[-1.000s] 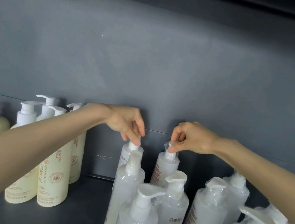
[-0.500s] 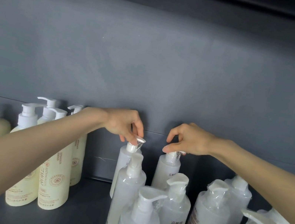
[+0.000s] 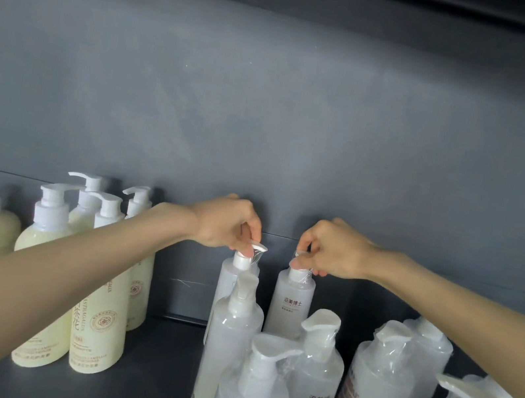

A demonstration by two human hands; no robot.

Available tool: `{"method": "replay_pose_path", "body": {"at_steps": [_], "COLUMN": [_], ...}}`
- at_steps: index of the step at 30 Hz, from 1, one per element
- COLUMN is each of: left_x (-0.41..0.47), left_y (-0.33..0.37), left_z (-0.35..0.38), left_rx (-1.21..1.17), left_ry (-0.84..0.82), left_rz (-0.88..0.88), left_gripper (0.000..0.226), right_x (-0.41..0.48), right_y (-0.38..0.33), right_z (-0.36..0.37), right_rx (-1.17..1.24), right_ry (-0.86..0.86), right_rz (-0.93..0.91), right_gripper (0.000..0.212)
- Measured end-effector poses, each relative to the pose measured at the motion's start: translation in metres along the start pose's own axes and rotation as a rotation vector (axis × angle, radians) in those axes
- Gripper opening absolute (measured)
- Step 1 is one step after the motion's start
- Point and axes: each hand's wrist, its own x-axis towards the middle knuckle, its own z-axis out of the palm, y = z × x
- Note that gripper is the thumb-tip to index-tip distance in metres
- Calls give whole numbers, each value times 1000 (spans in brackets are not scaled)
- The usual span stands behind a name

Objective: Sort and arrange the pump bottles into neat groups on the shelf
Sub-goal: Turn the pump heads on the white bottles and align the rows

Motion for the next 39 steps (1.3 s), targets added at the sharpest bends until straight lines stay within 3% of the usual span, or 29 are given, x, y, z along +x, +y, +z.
{"method": "replay_pose_path", "body": {"at_steps": [19, 25, 29, 39], "left_x": [-1, 0, -1, -19], "left_y": [3, 5, 7, 17], "left_z": [7, 6, 5, -5], "left_rx": [-11, -23, -16, 0], "left_ry": [47, 27, 25, 51], "left_rz": [61, 34, 21, 12], "left_gripper": [17, 16, 20, 16], "right_x": [2, 0, -2, -15], "right_y": [1, 0, -1, -4], "right_z": [9, 7, 5, -9], "right_rx": [28, 38, 40, 11], "right_ry": [73, 55, 23, -99], "right_rz": [-15, -25, -10, 35], "right_gripper": [40, 34, 13, 36]}}
